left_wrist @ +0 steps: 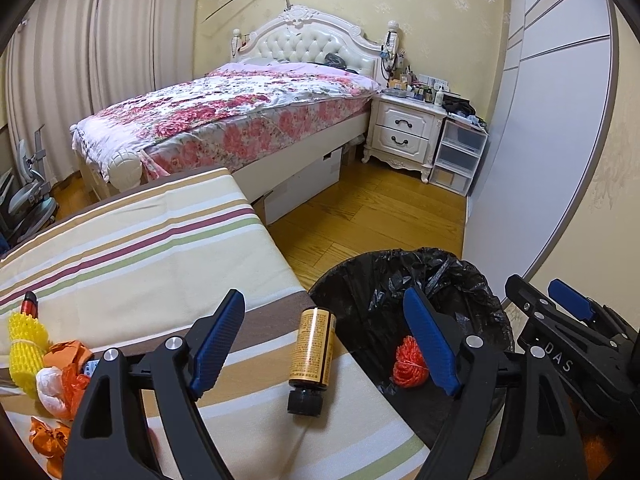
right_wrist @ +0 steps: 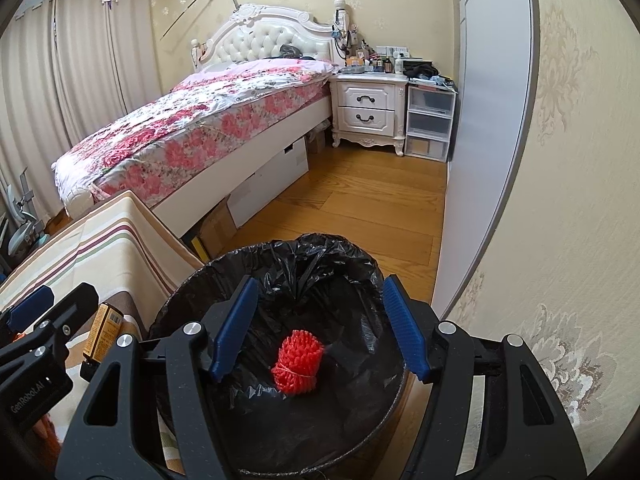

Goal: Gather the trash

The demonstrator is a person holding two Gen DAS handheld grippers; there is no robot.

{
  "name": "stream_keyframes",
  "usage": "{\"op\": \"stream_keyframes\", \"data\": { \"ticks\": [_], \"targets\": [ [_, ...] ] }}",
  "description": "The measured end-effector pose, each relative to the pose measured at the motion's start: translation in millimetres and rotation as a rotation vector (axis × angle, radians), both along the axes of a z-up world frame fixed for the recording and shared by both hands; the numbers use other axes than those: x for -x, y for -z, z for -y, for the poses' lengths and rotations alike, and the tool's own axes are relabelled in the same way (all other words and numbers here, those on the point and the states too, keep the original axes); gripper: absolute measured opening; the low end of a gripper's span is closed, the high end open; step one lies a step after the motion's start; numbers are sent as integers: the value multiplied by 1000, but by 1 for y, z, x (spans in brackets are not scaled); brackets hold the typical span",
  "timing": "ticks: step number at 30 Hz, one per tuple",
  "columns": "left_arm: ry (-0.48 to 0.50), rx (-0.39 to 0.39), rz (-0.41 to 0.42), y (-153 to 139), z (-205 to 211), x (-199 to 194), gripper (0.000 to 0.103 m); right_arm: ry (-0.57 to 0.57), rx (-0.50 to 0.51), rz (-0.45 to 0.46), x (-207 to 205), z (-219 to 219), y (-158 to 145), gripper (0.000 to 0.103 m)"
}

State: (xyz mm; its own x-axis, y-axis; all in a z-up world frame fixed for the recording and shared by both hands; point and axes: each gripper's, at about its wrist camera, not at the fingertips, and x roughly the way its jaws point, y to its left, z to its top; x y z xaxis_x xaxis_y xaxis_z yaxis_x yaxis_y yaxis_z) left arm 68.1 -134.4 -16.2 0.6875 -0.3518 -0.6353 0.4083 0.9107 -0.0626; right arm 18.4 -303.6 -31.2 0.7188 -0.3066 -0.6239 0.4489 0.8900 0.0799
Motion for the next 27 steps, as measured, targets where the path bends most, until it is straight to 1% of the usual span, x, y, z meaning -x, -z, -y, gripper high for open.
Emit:
{"op": "stream_keyframes", "data": {
  "ticks": [10,16,20,27],
  "targets": [
    [-27,-10,-5,1,-13,-1,79,-23,-8,-12,-4,-10,4,64],
    [-56,-16,6,-6,-29,1,79,-59,-6,-10,-5,-21,4,64],
    [-88,-15,12,-13,-47,4,77,-98,1,-3,-7,-37,0,63],
    [-165,-17,27,-25,-91,15,75,-191,15,13,-8,-77,-12,64]
  ]
}}
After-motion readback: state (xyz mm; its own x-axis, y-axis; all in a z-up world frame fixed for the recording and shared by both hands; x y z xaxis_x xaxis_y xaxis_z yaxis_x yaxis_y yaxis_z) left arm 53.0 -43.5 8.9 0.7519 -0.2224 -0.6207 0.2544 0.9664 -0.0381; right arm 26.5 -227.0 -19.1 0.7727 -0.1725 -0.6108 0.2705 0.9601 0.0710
